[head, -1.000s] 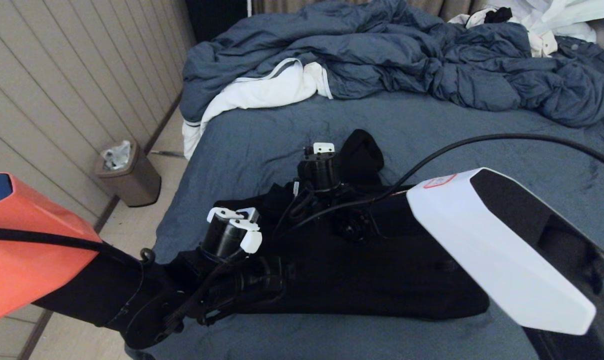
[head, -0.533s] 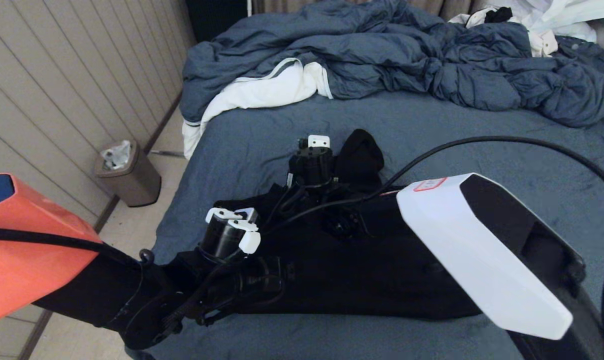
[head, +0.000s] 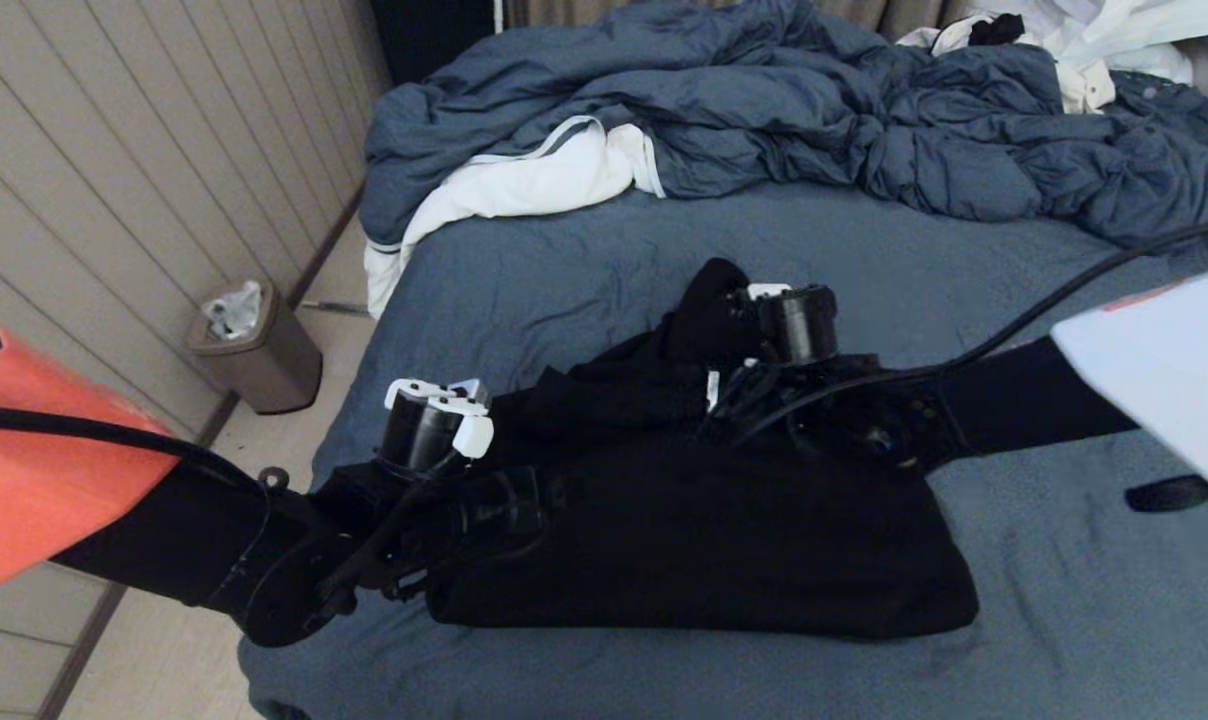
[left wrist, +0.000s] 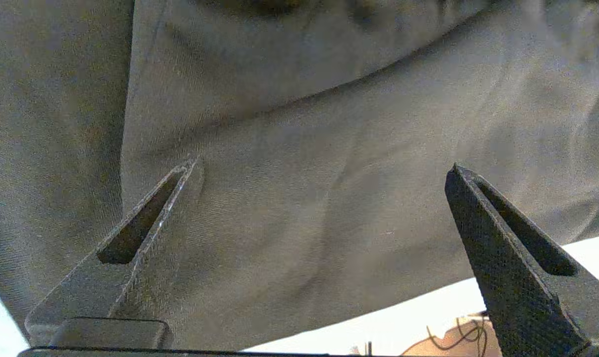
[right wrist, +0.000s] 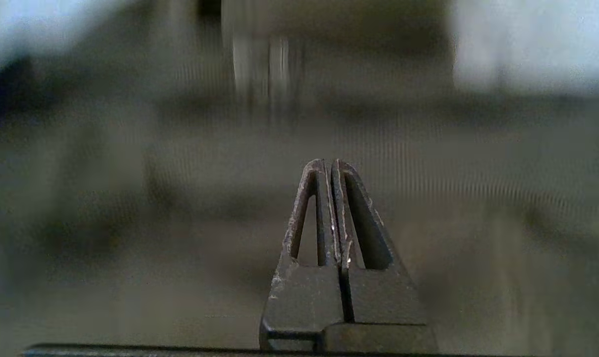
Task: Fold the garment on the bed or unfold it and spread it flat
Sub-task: Fold the black sweatshirt
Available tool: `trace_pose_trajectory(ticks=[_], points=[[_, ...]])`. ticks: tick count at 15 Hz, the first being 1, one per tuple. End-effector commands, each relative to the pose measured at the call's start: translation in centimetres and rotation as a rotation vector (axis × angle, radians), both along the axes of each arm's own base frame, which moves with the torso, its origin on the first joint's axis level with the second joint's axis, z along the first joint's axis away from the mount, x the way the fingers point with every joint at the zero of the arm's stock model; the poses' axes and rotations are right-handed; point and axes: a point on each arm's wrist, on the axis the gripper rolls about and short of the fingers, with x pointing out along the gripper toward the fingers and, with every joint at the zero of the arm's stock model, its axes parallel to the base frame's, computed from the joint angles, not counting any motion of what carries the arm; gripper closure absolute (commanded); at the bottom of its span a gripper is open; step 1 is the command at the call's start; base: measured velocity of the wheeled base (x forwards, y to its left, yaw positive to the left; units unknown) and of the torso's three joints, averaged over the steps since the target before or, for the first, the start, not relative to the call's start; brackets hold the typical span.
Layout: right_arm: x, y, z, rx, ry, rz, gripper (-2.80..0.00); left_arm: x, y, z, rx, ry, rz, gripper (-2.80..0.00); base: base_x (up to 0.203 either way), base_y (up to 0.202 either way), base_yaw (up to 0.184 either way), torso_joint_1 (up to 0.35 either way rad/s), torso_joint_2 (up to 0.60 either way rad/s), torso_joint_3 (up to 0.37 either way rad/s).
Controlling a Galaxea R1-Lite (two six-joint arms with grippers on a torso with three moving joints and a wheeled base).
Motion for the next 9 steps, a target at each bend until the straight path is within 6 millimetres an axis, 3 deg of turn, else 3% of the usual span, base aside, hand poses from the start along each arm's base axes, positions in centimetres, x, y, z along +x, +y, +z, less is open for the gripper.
trace_pose_trajectory(ticks=[1, 4, 9], points=[[-1.8, -2.1, 0.2, 0.029, 0.053, 0.061, 0.0, 0.3, -0.3, -1.1, 0.012, 0.023, 0.002, -2.8, 0.0, 0.0, 0.0, 0.0, 0.0, 0.0], [-1.2, -0.6, -0.7, 0.03, 0.063, 0.092, 0.0, -0.7, -0.5, -2.1, 0.031, 0.054, -0.02, -2.8, 0.0, 0.0, 0.0, 0.0, 0.0, 0.0], [-1.0, 6.9, -1.5, 0.033, 0.027, 0.226, 0.0, -2.3, -1.0, -2.7, 0.03, 0.038, -0.063, -2.8, 0.0, 0.0, 0.0, 0.0, 0.0, 0.0]])
